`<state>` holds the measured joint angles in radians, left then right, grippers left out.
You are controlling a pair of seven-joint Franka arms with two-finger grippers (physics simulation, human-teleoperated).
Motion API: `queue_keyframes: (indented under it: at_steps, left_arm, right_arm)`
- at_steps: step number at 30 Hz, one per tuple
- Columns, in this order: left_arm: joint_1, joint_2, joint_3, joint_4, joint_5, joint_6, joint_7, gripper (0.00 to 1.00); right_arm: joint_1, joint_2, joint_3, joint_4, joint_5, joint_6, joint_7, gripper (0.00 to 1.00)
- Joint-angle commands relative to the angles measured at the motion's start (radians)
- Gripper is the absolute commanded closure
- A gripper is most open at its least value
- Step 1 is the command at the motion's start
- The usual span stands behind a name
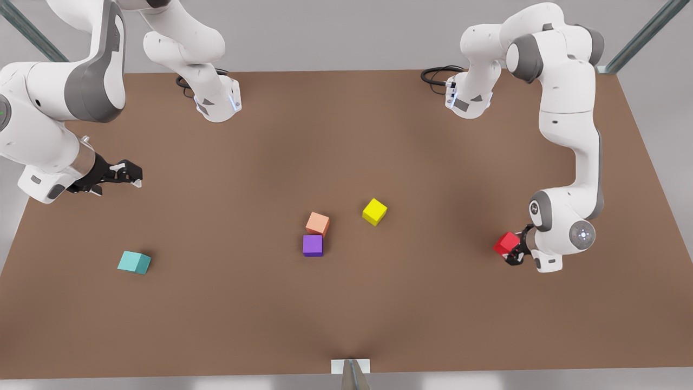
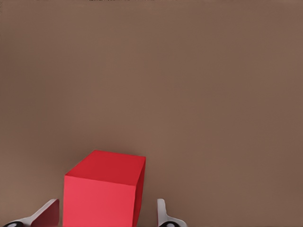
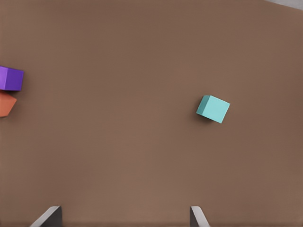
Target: Pick up red wooden cube and pass to hand red wooden cube and place in blue wooden cube
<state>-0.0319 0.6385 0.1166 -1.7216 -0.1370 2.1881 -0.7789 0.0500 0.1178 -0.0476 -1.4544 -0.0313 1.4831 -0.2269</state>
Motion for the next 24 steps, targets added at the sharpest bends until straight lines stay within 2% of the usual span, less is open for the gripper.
queue_keyframes:
  at_steps: [1,17,18,19,20,21,22,24]
  left_arm:
    - [0.001,0.001,0.0,-0.003,0.002,0.041,-0.201,0.0]
    - [0.007,0.061,0.0,-0.009,0.005,0.102,-0.016,0.0]
    - [0.007,0.061,0.0,-0.009,0.005,0.107,-0.016,0.12]
    - [0.007,0.061,0.0,-0.009,0.005,0.107,-0.016,0.32]
    - [0.007,0.061,0.0,-0.009,0.004,0.105,-0.017,0.43]
    - [0.007,0.06,0.0,-0.009,0.004,0.105,-0.017,0.44]
    - [0.01,0.053,0.0,-0.009,0.004,0.104,-0.017,0.49]
    - [0.01,0.017,-0.028,-0.003,-0.006,0.094,-0.023,0.5]
  right_arm:
    - [-0.001,0.0,0.0,0.0,0.001,-0.001,-0.011,0.0]
    - [-0.001,0.0,0.0,-0.009,0.002,0.0,-0.012,0.0]
    - [-0.001,0.002,0.0,-0.009,0.007,0.0,-0.012,0.0]
    - [-0.001,0.0,-0.001,-0.009,0.007,0.0,-0.012,0.0]
    - [-0.001,0.0,0.0,-0.014,0.007,0.0,-0.012,0.0]
    - [-0.001,0.0,0.0,-0.015,0.008,0.002,-0.012,0.0]
    - [-0.001,0.0,0.0,-0.015,0.008,0.002,-0.012,0.0]
    - [-0.001,0.0,-0.001,-0.015,0.008,0.002,-0.012,0.0]
